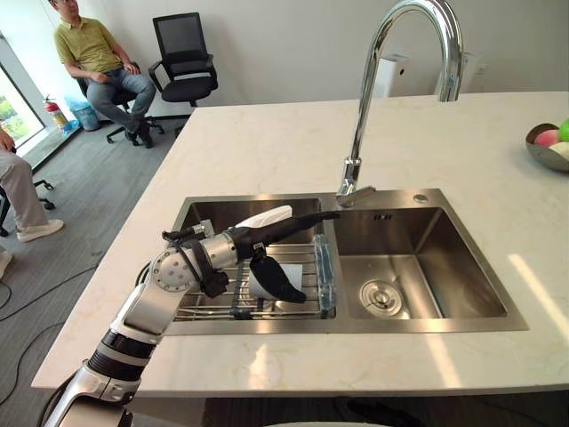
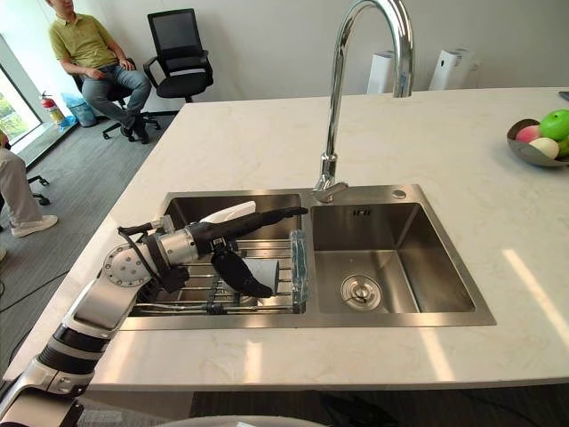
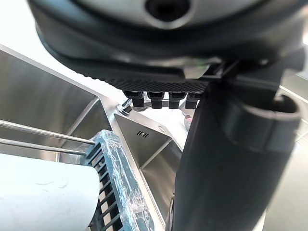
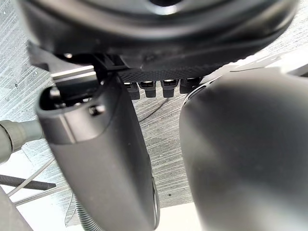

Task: Walk over to the sink, pick up the cup, carry it to the dishwasher, place the cup inside the dishwasher, then close the dishwasher door

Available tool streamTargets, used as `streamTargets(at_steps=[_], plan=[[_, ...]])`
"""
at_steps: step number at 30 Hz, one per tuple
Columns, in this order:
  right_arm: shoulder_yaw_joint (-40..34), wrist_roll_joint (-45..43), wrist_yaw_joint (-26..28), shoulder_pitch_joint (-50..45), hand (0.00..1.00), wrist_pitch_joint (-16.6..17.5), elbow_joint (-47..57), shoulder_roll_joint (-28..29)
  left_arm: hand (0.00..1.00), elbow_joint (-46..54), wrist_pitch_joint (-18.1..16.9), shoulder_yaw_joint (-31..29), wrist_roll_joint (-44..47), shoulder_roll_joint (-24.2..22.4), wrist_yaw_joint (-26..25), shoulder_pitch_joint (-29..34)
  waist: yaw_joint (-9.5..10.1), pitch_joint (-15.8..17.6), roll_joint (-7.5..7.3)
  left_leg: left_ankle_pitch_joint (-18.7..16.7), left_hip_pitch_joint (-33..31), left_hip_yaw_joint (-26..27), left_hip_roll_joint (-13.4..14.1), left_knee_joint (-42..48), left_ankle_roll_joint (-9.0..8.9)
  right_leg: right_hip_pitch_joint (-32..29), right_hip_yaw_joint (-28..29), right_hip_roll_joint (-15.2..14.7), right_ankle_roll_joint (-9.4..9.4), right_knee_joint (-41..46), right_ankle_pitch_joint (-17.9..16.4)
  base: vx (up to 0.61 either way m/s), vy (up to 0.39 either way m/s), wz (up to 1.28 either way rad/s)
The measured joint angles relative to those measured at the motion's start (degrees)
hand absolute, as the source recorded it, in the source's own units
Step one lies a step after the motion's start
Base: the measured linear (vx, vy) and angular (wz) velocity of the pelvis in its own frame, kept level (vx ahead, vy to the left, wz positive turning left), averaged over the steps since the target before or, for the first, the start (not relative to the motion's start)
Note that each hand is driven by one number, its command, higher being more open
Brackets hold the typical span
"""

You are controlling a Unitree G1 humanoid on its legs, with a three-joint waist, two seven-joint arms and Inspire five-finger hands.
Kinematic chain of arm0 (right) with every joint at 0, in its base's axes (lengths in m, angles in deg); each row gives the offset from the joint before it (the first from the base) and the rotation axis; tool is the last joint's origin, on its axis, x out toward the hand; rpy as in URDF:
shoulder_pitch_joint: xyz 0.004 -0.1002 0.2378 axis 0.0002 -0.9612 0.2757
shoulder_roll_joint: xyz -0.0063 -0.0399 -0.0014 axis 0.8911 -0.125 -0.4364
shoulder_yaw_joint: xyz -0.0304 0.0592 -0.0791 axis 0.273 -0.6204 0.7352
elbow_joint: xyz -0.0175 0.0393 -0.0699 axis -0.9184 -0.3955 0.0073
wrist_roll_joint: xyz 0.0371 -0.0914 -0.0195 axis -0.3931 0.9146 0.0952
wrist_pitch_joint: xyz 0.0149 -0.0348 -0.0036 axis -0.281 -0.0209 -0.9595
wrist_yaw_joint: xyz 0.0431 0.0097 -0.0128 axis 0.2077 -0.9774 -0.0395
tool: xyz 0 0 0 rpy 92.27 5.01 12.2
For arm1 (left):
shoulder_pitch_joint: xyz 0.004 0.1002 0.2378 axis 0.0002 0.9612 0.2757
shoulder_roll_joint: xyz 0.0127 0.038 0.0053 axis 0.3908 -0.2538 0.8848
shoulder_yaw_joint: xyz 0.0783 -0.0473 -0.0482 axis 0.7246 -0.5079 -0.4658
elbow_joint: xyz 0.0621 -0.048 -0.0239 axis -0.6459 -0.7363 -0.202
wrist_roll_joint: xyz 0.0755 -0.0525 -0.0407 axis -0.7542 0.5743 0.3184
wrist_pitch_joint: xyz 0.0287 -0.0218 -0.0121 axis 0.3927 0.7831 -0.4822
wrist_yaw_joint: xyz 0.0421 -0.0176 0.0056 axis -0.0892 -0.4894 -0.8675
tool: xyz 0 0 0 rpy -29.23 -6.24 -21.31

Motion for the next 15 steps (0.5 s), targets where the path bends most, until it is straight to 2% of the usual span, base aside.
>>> streamTargets(at_steps=[3,15], plan=[[0.2,0.0,-0.1,0.1,1.00,-0.4,0.0,0.1,1.00,-1.2,-0.3,1.5,-1.3,-0.2,-0.3,0.3,-0.46,0.1,-0.22,-0.1,0.9,0.0,0.0,0.0,0.01,0.9,-0.1,0.0,0.00,-0.5,0.0,0.00,0.000,0.00],[2.6,0.0,-0.4,0.7,1.00,-1.2,0.1,0.0,1.00,-8.4,-1.1,3.4,-7.8,-1.6,-6.9,3.3,-1.35,0.3,-1.03,-0.9,1.0,0.5,-0.2,0.0,-0.23,1.6,0.0,-0.1,0.25,-2.2,0.4,0.02,-0.001,-0.01]])
